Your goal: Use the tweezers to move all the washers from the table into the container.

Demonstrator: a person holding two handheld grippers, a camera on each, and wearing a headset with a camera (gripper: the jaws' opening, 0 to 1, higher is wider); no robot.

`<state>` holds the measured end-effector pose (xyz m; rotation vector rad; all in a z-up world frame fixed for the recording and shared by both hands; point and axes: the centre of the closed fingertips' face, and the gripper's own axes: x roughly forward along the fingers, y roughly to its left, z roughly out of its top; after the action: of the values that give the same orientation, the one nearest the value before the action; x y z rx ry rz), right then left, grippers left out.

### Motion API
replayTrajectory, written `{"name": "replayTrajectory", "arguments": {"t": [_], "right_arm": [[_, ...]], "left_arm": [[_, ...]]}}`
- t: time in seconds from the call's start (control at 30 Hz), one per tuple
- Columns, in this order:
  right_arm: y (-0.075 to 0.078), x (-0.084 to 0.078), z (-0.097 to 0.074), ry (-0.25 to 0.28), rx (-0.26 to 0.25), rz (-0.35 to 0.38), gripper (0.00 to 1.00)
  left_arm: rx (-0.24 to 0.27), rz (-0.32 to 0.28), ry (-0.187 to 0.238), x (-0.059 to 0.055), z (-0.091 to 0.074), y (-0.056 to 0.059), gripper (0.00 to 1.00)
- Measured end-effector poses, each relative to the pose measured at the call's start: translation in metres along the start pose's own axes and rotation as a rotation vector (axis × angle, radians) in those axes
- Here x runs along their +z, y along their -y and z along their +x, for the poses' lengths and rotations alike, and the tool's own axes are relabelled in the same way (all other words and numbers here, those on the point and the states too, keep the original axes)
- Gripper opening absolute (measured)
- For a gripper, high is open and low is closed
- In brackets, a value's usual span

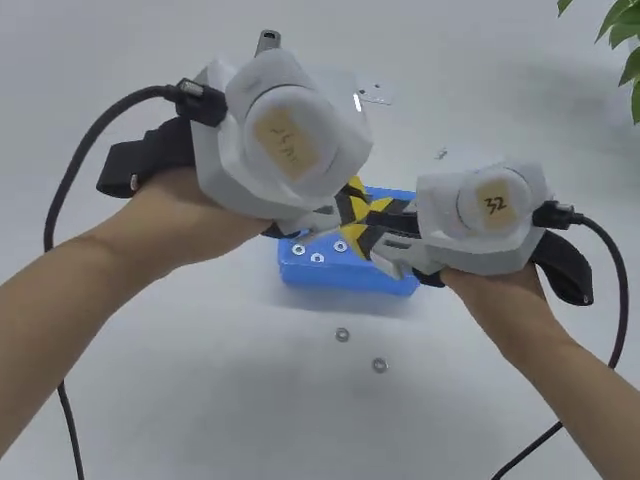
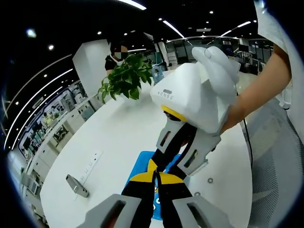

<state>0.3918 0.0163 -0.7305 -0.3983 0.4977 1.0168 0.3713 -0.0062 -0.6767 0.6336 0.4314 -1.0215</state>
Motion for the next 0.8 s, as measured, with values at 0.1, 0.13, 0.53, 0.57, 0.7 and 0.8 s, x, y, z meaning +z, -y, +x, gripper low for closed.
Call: {"name": "replayTrajectory", "arguments": {"t": [0.1,0.13,0.53,0.57,0.7,0.8], "right_arm": [[-0.006,0.006,-0.010,0.020,-0.006,-0.011,0.09],[-0.008,0.008,-0.012,0.023,-0.005,-0.015,0.09],[-0.042,0.007,-0.034,0.039,0.019,-0.004,0.08],[-0.044,0.005,-0.035,0.038,0.018,-0.004,0.07],[-0.051,0.000,-0.037,0.029,0.020,0.024,0.07],[-0.054,-0.003,-0.039,0.021,0.021,0.039,0.07]], "left_arm": [[0.004,0.006,0.012,0.005,-0.009,0.004,0.00],[0.003,0.007,0.016,0.007,-0.012,0.005,0.00],[-0.055,0.009,0.016,0.006,-0.028,0.033,0.00],[-0.059,0.006,0.018,0.006,-0.028,0.035,0.00],[-0.075,-0.005,0.013,0.004,-0.028,0.041,0.00],[-0.085,-0.020,0.013,0.003,-0.028,0.047,0.00]]}}
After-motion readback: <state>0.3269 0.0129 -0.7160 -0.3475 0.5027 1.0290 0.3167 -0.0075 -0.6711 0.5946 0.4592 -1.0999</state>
